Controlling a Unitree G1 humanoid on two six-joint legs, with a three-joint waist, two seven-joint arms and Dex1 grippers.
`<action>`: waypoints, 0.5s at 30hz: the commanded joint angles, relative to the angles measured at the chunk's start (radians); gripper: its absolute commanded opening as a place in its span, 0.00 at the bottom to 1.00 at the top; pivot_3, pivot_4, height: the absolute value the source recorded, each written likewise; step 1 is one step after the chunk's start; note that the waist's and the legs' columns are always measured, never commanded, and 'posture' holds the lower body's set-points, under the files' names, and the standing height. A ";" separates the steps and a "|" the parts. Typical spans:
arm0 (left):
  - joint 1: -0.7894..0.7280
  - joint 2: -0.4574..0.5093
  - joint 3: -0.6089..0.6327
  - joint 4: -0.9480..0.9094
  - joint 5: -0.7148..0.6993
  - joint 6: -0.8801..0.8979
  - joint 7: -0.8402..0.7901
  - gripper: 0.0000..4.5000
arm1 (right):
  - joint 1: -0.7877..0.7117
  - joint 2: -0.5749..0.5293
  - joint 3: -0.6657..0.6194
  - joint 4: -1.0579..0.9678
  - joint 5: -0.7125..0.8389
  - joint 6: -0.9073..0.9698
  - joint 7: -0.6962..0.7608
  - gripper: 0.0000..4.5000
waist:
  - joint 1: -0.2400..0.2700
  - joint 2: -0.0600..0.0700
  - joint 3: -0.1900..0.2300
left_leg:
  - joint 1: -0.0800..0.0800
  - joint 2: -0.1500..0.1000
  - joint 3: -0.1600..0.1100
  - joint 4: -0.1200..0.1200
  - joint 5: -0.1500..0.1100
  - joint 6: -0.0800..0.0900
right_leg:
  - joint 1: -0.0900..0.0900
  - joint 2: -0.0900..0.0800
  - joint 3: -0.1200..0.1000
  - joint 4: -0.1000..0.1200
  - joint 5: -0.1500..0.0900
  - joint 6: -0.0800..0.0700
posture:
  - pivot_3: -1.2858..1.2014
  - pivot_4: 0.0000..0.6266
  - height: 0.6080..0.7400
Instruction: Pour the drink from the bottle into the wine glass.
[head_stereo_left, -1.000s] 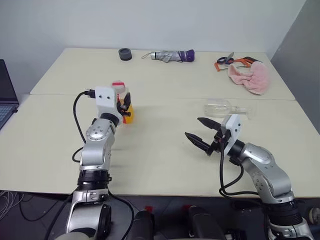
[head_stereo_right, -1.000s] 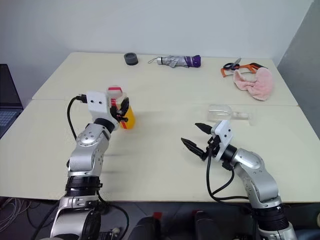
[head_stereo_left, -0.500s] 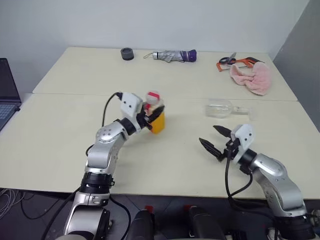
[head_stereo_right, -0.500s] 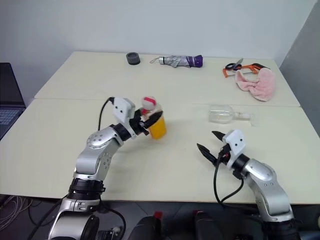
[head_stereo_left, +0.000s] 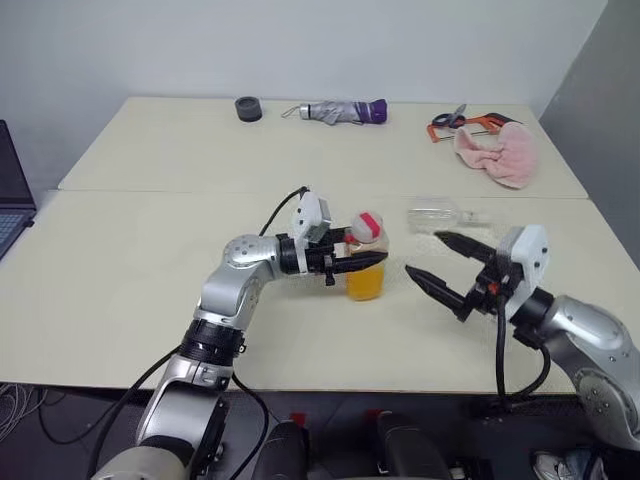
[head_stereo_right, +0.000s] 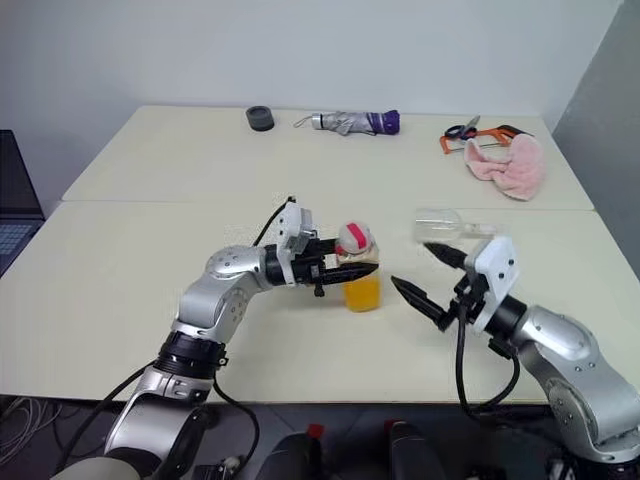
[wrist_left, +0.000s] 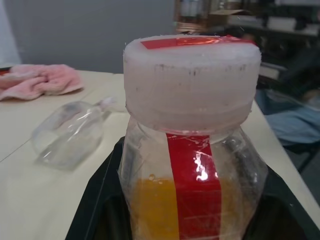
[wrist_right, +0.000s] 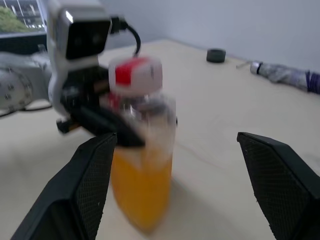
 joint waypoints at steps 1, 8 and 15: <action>-0.044 -0.012 -0.013 0.012 -0.010 -0.035 -0.051 0.42 | -0.083 0.023 0.045 -0.044 0.033 0.072 -0.074 0.92 | 0.001 0.000 0.000 | 0.000 0.000 0.000 0.000 0.000 0.000 | 0.000 0.000 0.000 0.000 0.000 0.000 | 0.52 0.24 1.00; -0.060 -0.023 -0.030 0.051 0.026 -0.091 -0.076 0.42 | -0.176 0.037 0.109 -0.023 0.020 0.105 -0.085 0.92 | 0.002 0.000 0.000 | -0.001 0.000 0.000 0.000 0.000 0.000 | -0.001 0.000 -0.001 -0.001 0.000 0.000 | 0.52 0.24 1.00; -0.056 -0.025 -0.019 0.057 0.038 -0.108 -0.059 0.42 | -0.190 0.019 0.150 -0.007 -0.008 0.094 -0.052 0.92 | 0.002 0.000 0.000 | -0.001 0.000 0.000 0.000 0.000 0.000 | -0.001 0.000 -0.001 -0.001 0.000 0.000 | 0.52 0.24 1.00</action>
